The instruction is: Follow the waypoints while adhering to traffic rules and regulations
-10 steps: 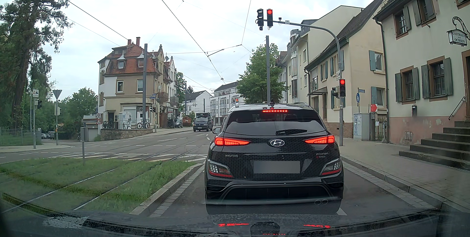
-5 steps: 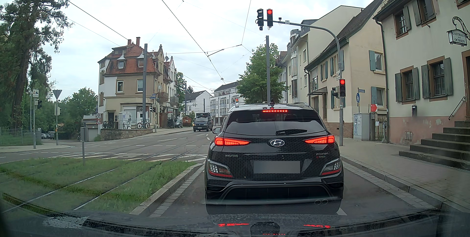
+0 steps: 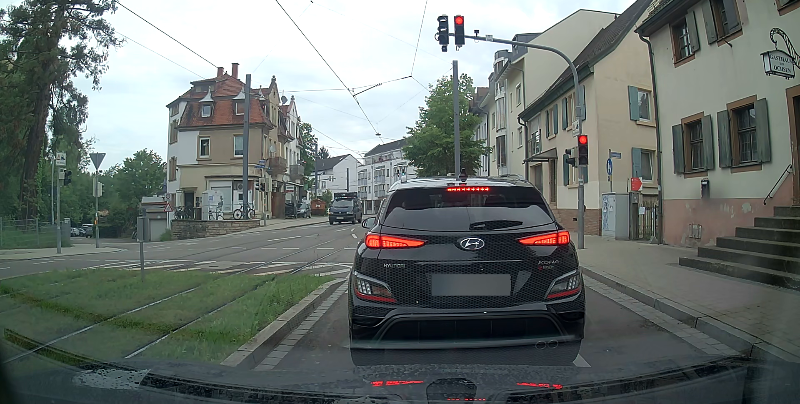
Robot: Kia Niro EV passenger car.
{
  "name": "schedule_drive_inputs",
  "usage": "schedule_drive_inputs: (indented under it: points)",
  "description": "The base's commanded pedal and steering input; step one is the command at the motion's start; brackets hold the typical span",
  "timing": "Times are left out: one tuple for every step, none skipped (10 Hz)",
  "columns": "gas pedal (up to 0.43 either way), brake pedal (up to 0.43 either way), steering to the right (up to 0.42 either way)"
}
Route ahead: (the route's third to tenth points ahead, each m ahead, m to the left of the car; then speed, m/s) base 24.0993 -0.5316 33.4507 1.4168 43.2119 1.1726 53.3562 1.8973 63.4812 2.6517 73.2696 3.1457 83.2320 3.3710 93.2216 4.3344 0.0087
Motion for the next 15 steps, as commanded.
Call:
schedule_drive_inputs:
  points:
    - [0.000,0.213,0.015]
    - [0.000,0.213,0.015]
    - [0.000,0.207,0.015]
    - [0.000,0.213,0.015]
    - [0.000,0.213,0.015]
    - [0.000,0.207,0.015]
    - [0.000,0.213,0.015]
    - [0.000,0.213,0.015]
    - [0.000,0.213,0.015]
    - [0.000,0.207,0.015]
    - [0.000,0.213,0.015]
    - [0.000,0.213,0.015]
    - [0.000,0.213,0.015]
    - [0.000,0.213,0.015]
    - [0.000,0.213,0.015]
